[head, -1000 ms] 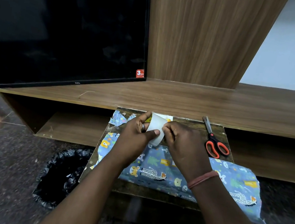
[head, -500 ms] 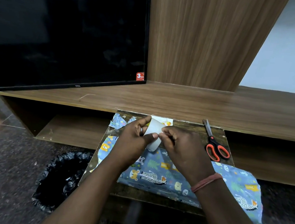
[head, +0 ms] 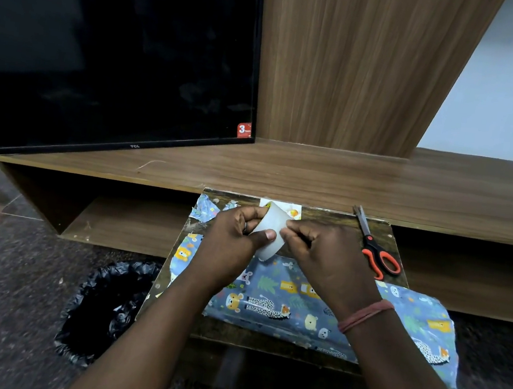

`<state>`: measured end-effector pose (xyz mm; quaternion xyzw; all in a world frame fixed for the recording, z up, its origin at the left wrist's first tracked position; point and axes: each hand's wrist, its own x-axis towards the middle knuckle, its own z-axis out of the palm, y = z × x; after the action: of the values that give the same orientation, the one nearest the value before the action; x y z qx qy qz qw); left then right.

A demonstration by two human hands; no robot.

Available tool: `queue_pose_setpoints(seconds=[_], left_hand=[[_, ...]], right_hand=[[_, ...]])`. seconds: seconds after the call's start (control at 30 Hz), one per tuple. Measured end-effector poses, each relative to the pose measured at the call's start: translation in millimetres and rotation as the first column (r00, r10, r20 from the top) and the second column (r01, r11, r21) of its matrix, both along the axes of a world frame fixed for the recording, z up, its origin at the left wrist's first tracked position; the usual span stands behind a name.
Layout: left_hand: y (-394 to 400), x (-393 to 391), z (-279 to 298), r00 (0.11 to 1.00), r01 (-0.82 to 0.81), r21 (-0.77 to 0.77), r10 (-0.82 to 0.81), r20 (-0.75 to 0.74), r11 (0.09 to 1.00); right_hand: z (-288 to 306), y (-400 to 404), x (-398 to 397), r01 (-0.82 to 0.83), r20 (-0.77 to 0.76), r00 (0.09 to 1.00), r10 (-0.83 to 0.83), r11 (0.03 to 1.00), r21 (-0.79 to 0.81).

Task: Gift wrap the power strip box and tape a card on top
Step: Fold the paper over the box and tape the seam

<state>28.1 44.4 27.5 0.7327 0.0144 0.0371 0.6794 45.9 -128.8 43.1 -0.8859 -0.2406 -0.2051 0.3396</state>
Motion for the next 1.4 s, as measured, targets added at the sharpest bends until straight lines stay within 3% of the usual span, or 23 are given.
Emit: queue_pose_setpoints(seconds=[0.2,0.37,0.5,0.67,0.83,1.07,1.27,1.4], left_hand=[[-4.9,0.6,1.5,1.0,-0.016,-0.067,0.017,0.011,0.998],[-8.3,0.6,5.9,0.999,-0.038,-0.169,0.039,0.002,0.985],[-11.0,-1.4,1.4,0.999,0.037,-0.101,-0.037,0.001,0.994],[-4.0,1.1,1.9,0.996,0.083,-0.152,-0.084,0.001,0.985],[-5.5,-0.8,1.0,0.993,0.108,-0.08,-0.11,-0.029,0.991],[-15.5,-0.6,0.1,0.99,0.062,-0.251,-0.09,-0.104,0.966],[-19.0,-2.8,-0.4,0.984,0.147,-0.168,-0.162,-0.077,0.975],[-23.5,-7.3,0.9,0.966,0.247,-0.143,-0.254,-0.038,0.959]], right_hand=[[-1.3,5.5,-3.2,0.062,-0.013,0.998,-0.062,0.997,0.045],[-1.7,0.4,0.9,0.021,-0.17,0.985,-0.004,0.995,0.097],[-4.9,3.3,-1.3,-0.012,-0.294,0.955,0.043,0.994,0.107],[-2.4,4.8,-3.5,-0.003,-0.275,0.96,0.056,0.982,0.189],[-1.3,-3.8,4.2,0.004,-0.139,0.99,0.034,0.965,0.261],[-2.5,1.8,0.4,-0.098,-0.102,0.987,0.127,0.962,0.255],[-5.2,5.0,2.7,-0.029,-0.077,0.996,0.042,0.987,0.161],[-4.0,-1.3,6.1,0.018,-0.104,0.995,0.001,0.983,0.181]])
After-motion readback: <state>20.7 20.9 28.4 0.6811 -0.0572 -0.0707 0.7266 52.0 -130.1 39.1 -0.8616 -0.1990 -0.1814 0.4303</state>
